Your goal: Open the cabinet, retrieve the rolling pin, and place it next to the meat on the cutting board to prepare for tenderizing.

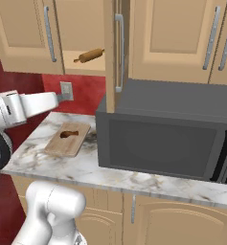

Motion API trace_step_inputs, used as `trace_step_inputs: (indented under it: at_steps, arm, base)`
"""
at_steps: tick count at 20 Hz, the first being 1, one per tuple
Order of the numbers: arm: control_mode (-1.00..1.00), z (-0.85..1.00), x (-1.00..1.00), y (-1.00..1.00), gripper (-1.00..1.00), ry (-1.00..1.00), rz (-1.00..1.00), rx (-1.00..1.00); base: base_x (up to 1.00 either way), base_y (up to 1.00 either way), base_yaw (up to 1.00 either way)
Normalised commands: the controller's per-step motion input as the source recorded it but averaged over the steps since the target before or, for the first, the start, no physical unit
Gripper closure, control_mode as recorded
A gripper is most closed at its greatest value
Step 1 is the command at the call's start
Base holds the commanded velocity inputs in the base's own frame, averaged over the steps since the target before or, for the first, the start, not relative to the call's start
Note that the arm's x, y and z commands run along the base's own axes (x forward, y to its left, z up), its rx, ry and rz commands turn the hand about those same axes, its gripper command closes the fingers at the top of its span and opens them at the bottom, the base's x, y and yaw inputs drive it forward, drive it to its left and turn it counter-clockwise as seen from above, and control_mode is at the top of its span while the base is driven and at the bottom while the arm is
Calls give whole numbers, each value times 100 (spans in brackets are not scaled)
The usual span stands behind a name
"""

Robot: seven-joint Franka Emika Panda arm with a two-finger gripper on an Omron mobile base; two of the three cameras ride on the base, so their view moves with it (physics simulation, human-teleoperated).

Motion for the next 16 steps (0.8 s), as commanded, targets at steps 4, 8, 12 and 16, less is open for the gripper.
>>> trace_step_inputs:
  at_steps: [4,8,12,16]
  arm:
    - [-100,0,0,57,-100,-13,10,9]
    - [-100,0,0,57,-100,-16,15,10]
    - [-100,0,2,33,-100,-17,23,13]
    - [-100,0,15,15,-100,-15,30,16]
  base:
    - [0,0,0]
    - [0,0,0]
    - [0,0,0]
    - [0,0,0]
